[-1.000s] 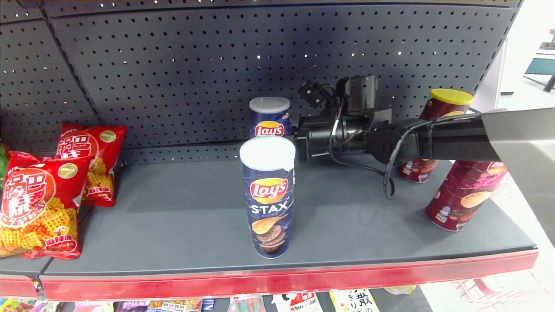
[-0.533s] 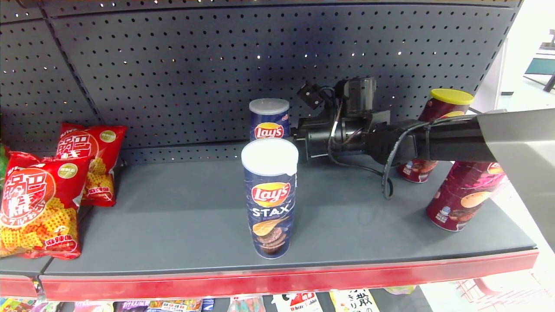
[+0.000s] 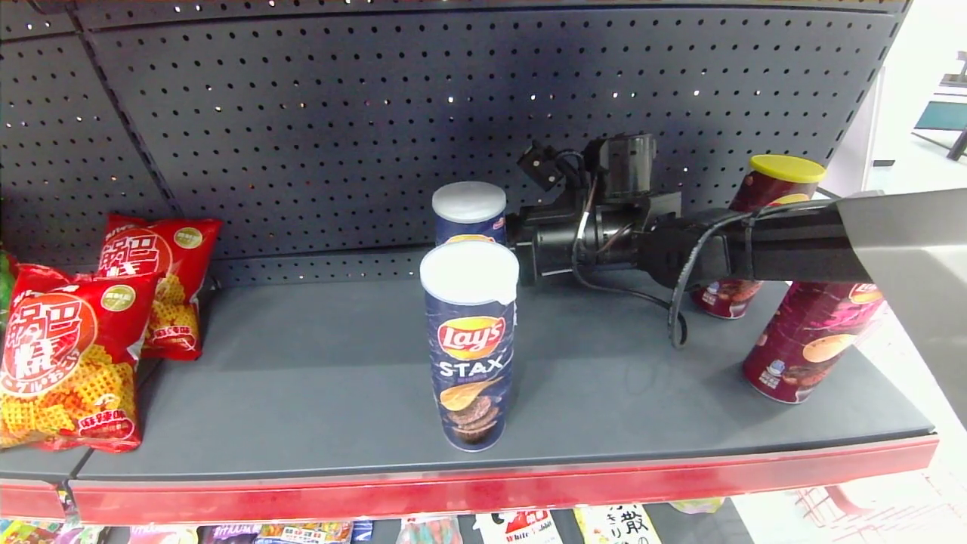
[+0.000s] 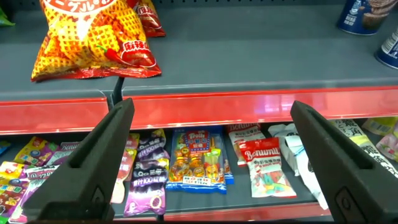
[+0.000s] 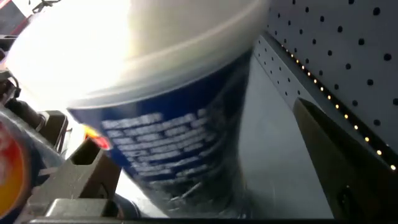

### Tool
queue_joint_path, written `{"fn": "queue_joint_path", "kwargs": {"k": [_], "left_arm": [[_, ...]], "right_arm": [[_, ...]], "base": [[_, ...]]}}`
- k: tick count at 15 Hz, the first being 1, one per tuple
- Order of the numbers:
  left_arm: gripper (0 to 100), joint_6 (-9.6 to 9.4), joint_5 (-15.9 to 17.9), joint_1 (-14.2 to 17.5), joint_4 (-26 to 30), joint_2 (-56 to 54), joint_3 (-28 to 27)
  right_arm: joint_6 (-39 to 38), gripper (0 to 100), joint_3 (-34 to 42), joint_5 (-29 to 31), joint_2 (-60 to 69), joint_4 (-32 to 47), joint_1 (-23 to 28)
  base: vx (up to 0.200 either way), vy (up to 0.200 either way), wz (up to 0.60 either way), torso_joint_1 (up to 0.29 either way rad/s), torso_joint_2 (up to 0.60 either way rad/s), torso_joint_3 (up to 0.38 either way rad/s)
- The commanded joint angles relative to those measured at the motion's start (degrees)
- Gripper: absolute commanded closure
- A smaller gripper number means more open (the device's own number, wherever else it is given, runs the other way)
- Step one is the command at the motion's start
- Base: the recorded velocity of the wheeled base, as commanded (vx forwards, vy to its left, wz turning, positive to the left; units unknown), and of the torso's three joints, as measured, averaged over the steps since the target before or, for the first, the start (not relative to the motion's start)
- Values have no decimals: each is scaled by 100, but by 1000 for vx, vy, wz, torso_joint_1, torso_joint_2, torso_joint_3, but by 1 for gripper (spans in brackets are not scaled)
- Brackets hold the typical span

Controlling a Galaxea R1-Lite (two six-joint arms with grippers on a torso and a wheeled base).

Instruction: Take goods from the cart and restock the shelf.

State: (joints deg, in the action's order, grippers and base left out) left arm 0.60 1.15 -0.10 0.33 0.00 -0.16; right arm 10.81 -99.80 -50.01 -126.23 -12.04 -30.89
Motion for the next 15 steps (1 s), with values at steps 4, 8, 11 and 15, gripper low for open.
{"fn": "queue_joint_path", "kwargs": {"k": [4,8,11,15], "left_arm": [[0,2,0,1,2,0,-2],[0,2,0,1,2,0,-2],[0,2,0,1,2,0,-2],[0,2,0,1,2,0,-2]], "right_arm": [[79,0,1103,-18,635,-8,83],[105,0,1780,0,1092,0,382],[167,0,2352,-9,1444,0,602],[307,0,3028,-53,1830,0,865]], "base": [[0,0,0,0,0,0],[0,0,0,0,0,0],[0,0,0,0,0,0],[0,0,0,0,0,0]]}}
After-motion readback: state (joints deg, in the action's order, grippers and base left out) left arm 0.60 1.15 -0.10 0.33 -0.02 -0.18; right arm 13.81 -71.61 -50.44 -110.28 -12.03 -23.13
